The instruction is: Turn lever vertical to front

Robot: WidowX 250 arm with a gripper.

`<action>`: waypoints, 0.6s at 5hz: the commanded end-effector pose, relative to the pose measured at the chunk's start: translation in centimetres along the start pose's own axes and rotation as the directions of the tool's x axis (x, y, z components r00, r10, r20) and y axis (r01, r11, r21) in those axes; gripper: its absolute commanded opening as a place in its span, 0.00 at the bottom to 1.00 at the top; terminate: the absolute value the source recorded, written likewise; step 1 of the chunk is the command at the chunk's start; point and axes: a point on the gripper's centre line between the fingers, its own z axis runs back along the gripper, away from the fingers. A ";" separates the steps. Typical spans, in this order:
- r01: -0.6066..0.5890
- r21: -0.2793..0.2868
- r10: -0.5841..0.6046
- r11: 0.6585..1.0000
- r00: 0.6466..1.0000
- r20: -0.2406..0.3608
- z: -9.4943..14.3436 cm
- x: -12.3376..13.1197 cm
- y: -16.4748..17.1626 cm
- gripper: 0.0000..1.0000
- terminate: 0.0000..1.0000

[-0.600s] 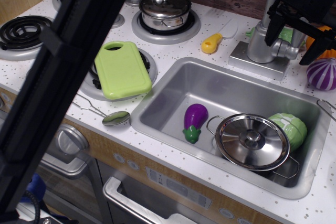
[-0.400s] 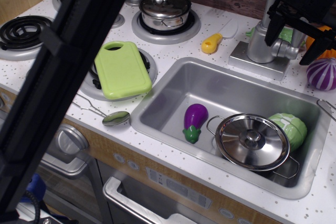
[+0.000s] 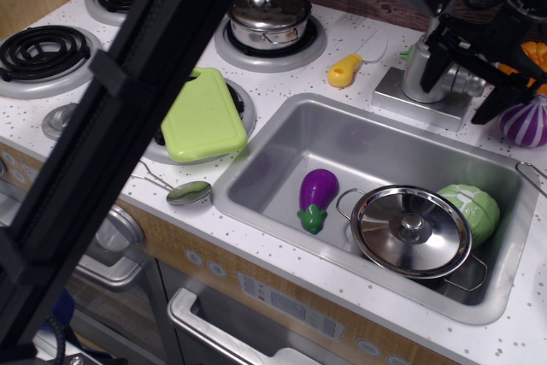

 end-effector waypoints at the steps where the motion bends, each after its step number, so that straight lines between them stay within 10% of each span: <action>1: -0.074 0.028 0.067 0.997 0.976 0.209 7.4 0.9 0.9 1.00 0.00; 3: -0.105 0.052 0.084 0.993 0.946 0.312 8.9 1.2 1.2 1.00 0.00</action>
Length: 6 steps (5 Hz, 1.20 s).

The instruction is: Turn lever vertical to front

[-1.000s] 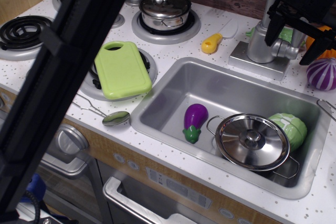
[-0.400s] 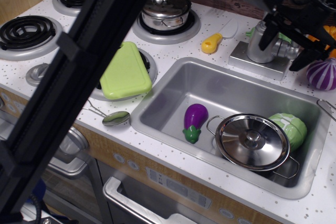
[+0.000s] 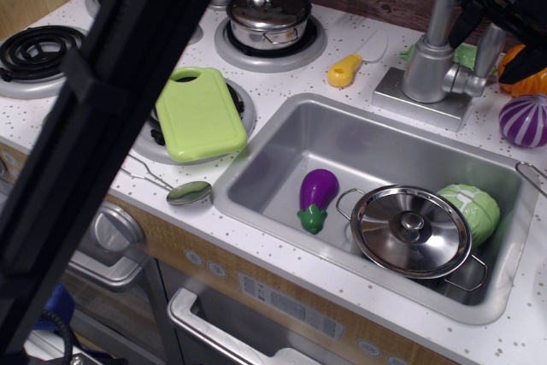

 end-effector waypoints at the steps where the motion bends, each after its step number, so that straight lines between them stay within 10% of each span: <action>1: -0.052 -0.028 0.056 0.998 0.985 0.164 4.3 2.2 2.0 1.00 0.00; 4: -0.021 -0.072 0.037 0.997 0.975 0.221 2.5 4.9 2.3 1.00 0.00; 5: -0.027 -0.092 0.047 0.995 0.973 0.227 2.0 5.2 2.5 0.00 0.00; 6: -0.055 -0.101 0.076 0.993 0.972 0.222 2.0 4.8 1.9 0.00 0.00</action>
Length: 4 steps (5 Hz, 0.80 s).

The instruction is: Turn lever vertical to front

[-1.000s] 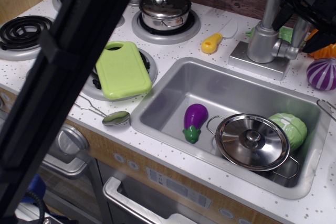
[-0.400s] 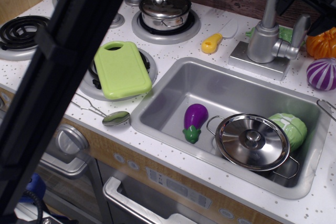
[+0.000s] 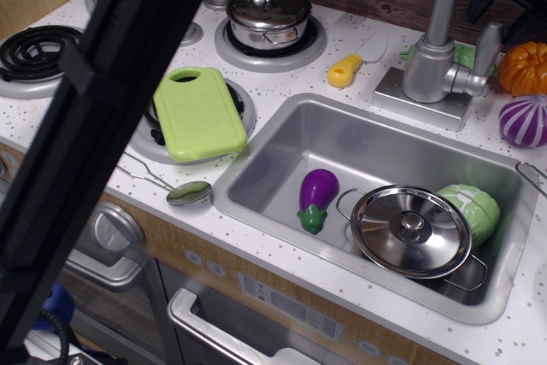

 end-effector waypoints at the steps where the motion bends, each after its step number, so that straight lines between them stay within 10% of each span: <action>1: -0.074 -0.021 0.074 0.997 0.996 0.039 1.6 0.5 0.5 0.00 0.00; 4: -0.119 -0.061 0.116 0.991 0.992 -0.051 2.6 -3.4 -1.5 0.00 0.00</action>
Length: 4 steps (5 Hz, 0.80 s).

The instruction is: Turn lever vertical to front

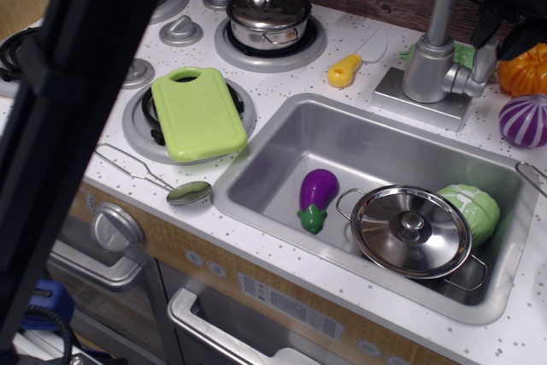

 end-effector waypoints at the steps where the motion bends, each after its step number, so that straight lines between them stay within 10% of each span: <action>1: -0.013 -0.067 0.014 0.998 1.000 0.012 1.4 -1.1 -0.4 0.00 0.00; 3: -0.015 -0.129 0.014 0.991 1.000 -0.005 -0.7 -2.2 -0.6 0.00 0.00; 4: 0.032 -0.141 -0.040 0.990 0.998 -0.051 0.1 -1.7 0.3 1.00 0.00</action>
